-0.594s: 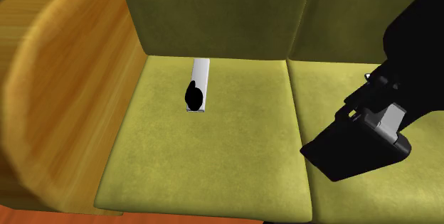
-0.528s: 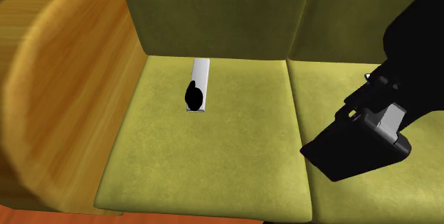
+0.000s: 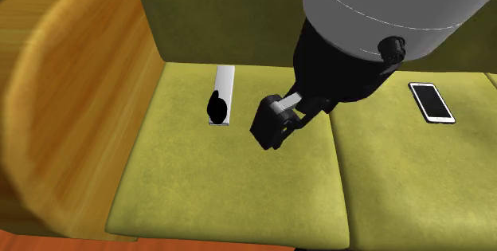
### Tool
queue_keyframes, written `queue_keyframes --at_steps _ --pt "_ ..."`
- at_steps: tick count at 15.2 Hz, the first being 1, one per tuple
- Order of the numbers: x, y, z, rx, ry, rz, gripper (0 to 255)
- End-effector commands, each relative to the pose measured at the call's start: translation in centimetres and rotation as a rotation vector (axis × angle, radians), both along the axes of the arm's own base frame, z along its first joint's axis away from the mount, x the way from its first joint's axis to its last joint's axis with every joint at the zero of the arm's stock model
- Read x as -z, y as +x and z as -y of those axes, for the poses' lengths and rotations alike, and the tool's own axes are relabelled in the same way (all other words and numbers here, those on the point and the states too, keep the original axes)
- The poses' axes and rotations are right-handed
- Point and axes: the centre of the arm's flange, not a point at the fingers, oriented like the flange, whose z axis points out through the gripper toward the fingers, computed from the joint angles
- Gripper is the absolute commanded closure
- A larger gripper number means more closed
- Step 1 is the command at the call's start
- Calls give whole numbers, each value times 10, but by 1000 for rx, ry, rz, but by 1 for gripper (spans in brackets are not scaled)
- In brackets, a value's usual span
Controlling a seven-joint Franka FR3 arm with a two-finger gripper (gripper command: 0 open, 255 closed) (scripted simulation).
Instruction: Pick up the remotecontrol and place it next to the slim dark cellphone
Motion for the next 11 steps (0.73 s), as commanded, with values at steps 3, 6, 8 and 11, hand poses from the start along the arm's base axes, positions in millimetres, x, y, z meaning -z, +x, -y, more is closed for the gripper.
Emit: queue_keyframes --at_steps 3,6,8,11 --pt "29 45 1 71 -4 -7 0" --pt "51 79 5 124 -7 -13 0" --pt "65 101 9 159 -8 -17 0" --pt "88 134 16 211 -11 -23 0"
